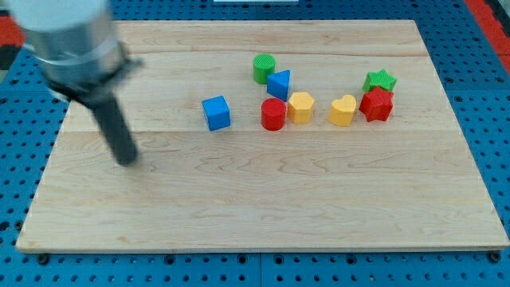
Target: Move the arm in between the green star and blue triangle
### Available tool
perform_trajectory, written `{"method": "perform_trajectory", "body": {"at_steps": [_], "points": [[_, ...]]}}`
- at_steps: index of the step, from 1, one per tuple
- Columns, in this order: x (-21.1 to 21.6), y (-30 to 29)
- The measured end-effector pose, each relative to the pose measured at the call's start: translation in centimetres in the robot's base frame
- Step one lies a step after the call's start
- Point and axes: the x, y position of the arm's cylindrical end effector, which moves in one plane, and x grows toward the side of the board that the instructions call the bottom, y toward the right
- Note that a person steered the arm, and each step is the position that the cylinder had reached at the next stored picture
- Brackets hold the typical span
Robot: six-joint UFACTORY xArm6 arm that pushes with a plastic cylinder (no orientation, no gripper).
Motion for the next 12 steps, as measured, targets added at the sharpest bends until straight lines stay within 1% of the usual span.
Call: {"method": "perform_trajectory", "body": {"at_steps": [1,2,3,4,5,6,10,12], "points": [[-8.3,-5.0],[-15.6,2.3],[-19.5,14.9],[-20.0,24.3],[-21.3,26.6],[-22.2,28.1],[-22.8,27.8],[-19.4,29.5]]}}
